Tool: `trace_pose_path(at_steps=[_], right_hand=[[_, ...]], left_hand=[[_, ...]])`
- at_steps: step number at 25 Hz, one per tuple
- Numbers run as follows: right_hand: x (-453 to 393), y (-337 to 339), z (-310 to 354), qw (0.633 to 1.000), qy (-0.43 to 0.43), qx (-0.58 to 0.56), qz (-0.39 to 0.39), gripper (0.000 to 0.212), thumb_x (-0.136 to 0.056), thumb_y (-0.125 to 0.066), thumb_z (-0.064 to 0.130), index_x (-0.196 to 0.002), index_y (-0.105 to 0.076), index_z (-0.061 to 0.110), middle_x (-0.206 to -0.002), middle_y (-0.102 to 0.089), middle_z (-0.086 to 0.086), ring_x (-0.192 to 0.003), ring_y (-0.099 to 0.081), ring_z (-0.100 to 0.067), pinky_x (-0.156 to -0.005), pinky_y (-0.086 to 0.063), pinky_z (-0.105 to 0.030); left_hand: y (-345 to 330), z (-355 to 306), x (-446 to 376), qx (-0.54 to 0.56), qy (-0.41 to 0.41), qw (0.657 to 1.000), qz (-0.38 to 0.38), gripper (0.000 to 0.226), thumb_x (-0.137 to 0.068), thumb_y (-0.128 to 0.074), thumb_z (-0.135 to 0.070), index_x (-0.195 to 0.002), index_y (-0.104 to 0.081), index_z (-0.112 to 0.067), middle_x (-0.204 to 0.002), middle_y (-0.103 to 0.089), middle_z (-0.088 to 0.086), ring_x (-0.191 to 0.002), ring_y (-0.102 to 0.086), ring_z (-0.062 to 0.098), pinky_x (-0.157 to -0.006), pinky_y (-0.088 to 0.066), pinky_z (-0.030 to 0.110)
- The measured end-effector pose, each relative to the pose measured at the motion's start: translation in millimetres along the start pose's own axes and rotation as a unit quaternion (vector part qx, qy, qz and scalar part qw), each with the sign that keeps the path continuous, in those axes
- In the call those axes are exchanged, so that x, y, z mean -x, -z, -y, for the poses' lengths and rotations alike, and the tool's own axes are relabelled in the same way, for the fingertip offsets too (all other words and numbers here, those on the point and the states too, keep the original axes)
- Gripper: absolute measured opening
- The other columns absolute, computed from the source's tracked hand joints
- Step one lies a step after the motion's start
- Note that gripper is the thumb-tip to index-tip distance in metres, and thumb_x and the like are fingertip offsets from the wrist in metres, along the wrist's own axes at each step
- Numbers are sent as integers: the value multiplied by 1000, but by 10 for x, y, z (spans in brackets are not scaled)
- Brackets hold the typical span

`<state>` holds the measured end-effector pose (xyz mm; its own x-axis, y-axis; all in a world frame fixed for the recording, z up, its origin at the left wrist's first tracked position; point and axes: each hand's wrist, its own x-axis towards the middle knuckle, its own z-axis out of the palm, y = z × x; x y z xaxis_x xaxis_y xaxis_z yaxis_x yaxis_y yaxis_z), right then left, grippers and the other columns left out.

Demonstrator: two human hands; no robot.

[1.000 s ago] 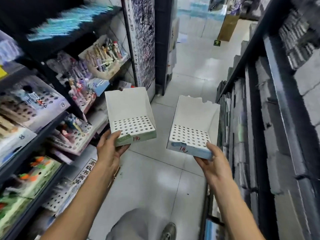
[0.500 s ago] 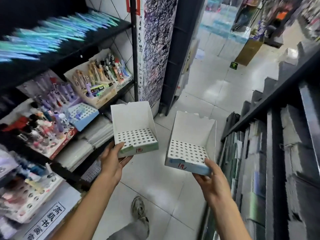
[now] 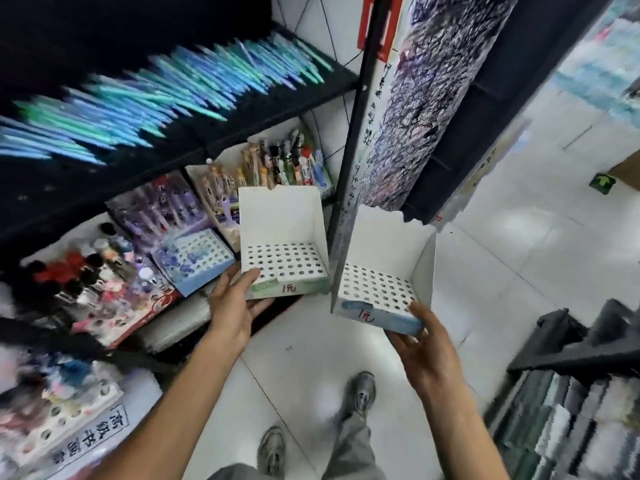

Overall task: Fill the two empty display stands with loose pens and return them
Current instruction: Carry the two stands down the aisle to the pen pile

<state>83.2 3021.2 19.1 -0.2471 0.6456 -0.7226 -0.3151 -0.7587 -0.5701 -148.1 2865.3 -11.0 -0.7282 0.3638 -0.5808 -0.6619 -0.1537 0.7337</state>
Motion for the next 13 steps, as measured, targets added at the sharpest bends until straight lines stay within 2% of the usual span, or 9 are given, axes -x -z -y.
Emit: trace_pose_path(at_steps=[5,9,13], right_hand=[[-923,-592,513,990,-64,77,97,33,-89,-65,11,-122,-59,5,-114,-72,-16,-105,-69,-29,-79,-61,-41],[-1415,-938,789,970,-107,143,163,38,-89,-64,15,-126,-58,7,-119,-70,-15,-109,-68,-28,-79,-61,-37],[-1713,-1316,908,947,-139,197,211,33,-90,-63,12,-123,-60,9,-118,-71,-13,-109,-68,-27,-77,-61,-36]], left_hand=[[-462,24,-306,39,-36,994,-100,39,-92,-67,-12,-129,-57,-18,-117,-71,4,-105,-67,21,-75,-58,37],[-742,52,-365,88,-54,981,-167,45,-91,-68,-12,-134,-55,-18,-122,-70,4,-115,-65,27,-73,-60,36],[-825,57,-338,139,-86,956,-246,49,-88,-70,-11,-134,-56,-22,-123,-69,4,-113,-66,27,-74,-59,38]])
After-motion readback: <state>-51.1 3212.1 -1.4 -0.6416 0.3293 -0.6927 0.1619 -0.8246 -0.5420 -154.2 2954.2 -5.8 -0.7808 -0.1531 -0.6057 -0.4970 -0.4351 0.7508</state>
